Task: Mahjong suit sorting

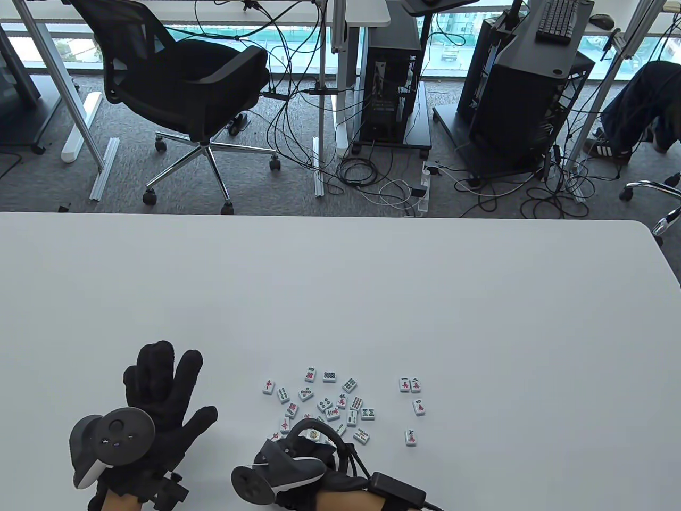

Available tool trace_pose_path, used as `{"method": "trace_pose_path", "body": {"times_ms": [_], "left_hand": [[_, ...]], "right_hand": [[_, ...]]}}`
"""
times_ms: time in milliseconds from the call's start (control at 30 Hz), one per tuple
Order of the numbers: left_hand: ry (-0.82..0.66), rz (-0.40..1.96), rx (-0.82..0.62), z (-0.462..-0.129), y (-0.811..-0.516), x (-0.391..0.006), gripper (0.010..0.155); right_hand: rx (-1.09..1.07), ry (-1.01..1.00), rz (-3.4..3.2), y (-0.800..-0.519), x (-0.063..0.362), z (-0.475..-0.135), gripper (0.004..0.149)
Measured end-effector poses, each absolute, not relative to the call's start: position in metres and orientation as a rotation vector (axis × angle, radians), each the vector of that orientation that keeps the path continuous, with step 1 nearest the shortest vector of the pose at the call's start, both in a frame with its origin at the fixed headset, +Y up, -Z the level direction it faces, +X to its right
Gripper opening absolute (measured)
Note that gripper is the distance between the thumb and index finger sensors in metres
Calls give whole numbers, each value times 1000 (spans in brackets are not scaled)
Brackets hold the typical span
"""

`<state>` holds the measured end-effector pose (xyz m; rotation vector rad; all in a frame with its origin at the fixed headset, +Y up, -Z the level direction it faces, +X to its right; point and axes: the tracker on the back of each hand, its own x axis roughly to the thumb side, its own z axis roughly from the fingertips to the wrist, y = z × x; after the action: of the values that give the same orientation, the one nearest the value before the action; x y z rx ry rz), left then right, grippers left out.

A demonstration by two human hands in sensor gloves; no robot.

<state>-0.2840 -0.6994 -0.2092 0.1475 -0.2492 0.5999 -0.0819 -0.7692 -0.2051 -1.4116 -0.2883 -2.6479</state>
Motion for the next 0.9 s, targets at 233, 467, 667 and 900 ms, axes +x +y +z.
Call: {"method": "trace_pose_path", "body": {"times_ms": [233, 467, 667, 900], "left_hand": [[-243, 609, 153, -209, -699, -286, 82], [-243, 609, 153, -209, -699, -286, 82], [-242, 604, 149, -210, -699, -285, 82], [-240, 604, 148, -210, -699, -285, 83]], "right_hand": [[-1491, -160, -2737, -754, -61, -216, 61], [-1219, 127, -2936, -706, 14, -261, 62], [-786, 177, -2979, -694, 105, -308, 61], [-523, -34, -3016, -730, 170, -327, 60]]}}
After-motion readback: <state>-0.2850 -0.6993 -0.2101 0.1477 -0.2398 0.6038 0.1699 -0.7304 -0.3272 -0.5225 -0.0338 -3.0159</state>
